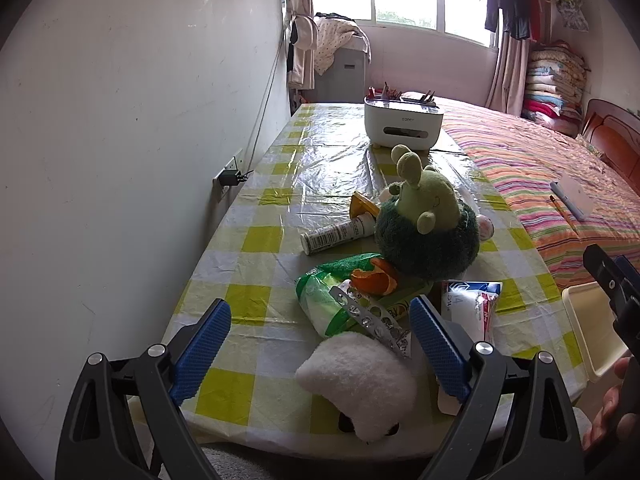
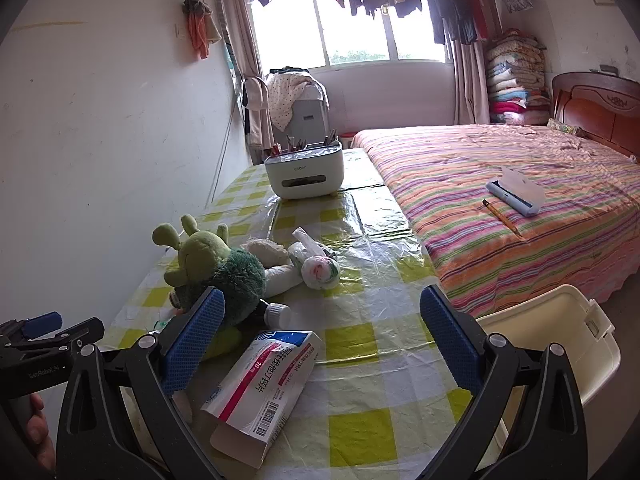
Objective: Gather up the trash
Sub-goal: 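Grasp the green plush toy with the right tool while the left tool approaches the white fluffy cloth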
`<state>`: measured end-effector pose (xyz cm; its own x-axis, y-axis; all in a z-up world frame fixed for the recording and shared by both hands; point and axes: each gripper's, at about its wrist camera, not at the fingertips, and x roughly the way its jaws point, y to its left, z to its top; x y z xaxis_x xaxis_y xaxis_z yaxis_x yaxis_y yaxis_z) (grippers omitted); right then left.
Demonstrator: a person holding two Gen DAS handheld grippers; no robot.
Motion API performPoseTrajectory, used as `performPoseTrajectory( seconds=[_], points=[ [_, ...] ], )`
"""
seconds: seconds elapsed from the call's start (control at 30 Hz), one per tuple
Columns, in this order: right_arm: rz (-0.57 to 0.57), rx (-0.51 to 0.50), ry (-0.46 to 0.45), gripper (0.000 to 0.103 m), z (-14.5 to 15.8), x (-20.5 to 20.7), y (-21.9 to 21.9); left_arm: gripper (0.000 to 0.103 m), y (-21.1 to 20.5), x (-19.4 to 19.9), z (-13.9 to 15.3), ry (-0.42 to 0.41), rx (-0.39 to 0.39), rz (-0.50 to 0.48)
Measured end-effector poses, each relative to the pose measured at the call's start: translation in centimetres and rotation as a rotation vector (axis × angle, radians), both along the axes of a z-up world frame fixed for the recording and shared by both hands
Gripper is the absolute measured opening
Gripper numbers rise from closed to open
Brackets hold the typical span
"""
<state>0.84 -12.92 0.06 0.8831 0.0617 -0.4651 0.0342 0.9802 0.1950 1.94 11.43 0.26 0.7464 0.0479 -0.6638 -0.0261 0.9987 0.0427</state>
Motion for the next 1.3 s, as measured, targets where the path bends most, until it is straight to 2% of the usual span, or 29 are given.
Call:
performPoseTrajectory(
  seconds=[0.27,0.63,0.9,1.3],
  points=[
    [0.07,-0.012,-0.006,0.097,0.6,1.6,1.9,0.088,0.8,-0.2,-0.2,0.009,0.006,-0.004],
    [0.229,-0.038,0.042,0.097,0.5,5.2,6.2,0.088,2.7,-1.0,-1.0,0.026,0.004,0.01],
    [0.319,-0.14,0.082,0.097,-0.1,8.3,10.2,0.088,3.2,-1.3,-2.0,0.056,-0.001,0.008],
    [0.359,-0.242,0.14,0.096,-1.7,12.7,12.0,0.088,2.8,-1.3,-3.3,0.107,-0.017,-0.01]
  ],
)
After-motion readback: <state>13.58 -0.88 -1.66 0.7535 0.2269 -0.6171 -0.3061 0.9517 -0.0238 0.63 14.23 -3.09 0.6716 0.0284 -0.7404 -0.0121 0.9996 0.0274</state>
